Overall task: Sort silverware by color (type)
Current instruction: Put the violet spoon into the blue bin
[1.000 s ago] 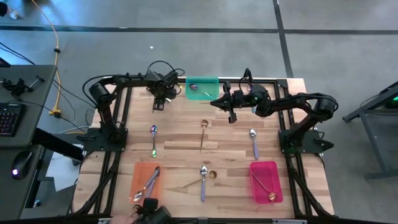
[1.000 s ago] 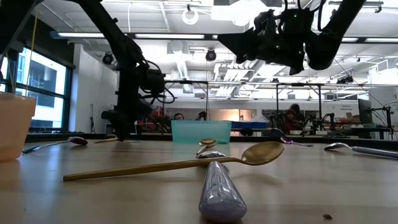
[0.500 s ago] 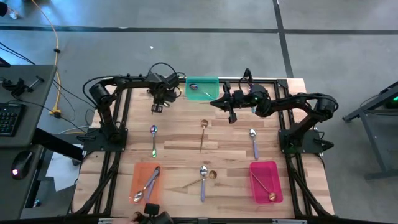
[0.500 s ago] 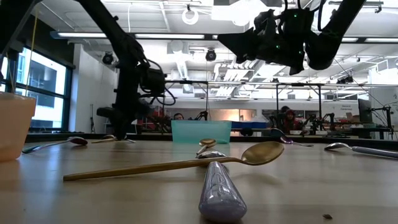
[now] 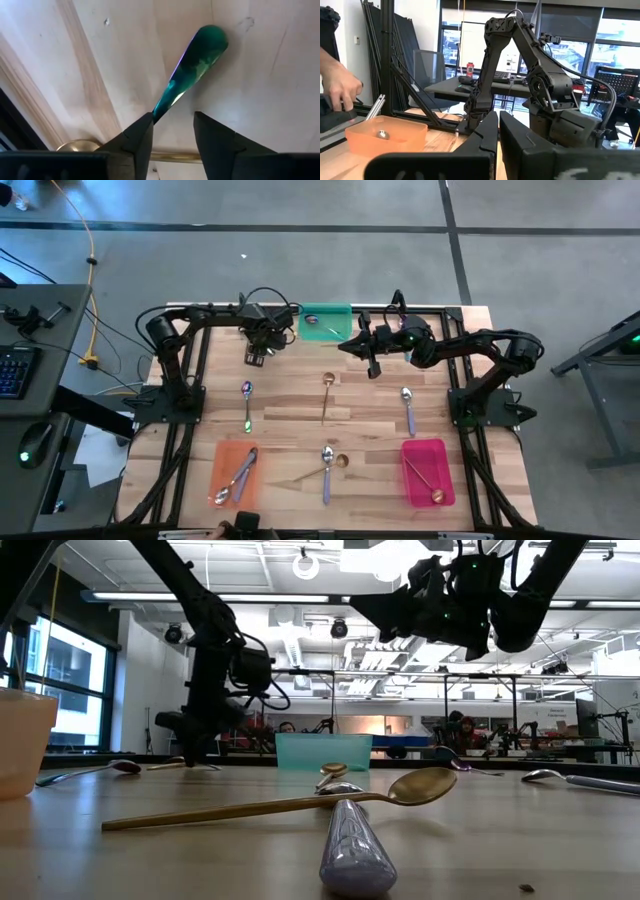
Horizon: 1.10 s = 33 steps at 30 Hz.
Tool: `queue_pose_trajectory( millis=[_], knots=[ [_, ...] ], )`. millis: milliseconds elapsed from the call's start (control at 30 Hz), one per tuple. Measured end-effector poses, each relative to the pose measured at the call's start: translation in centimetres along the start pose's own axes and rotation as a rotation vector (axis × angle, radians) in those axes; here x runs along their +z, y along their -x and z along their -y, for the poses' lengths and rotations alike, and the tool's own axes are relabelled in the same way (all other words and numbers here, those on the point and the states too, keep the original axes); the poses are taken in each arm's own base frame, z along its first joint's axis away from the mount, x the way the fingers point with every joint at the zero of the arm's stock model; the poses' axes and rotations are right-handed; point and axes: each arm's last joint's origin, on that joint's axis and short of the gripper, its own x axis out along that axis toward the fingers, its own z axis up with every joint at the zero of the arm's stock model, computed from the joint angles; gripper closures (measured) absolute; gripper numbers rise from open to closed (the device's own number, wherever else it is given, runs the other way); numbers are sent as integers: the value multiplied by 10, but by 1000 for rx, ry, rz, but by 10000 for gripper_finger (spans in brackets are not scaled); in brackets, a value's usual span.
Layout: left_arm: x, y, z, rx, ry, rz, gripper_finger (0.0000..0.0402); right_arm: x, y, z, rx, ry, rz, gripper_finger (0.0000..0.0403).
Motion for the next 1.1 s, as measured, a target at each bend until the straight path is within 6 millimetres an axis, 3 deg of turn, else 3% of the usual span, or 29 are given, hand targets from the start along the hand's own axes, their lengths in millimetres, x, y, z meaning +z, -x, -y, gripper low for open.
queue_pose_trajectory(
  millis=[367,800,900,1100],
  knots=[
    [-6,16,-3,47,50,46,271,0,0,0,7,-2,-3,403],
    [-12,-9,-17,-21,52,43,281,-1,0,0,7,2,-12,403],
    [-11,-9,-16,-23,46,36,303,-1,0,0,8,1,-12,403],
    [-11,-9,-13,-37,36,25,387,-1,0,0,8,-1,-12,403]
  ],
)
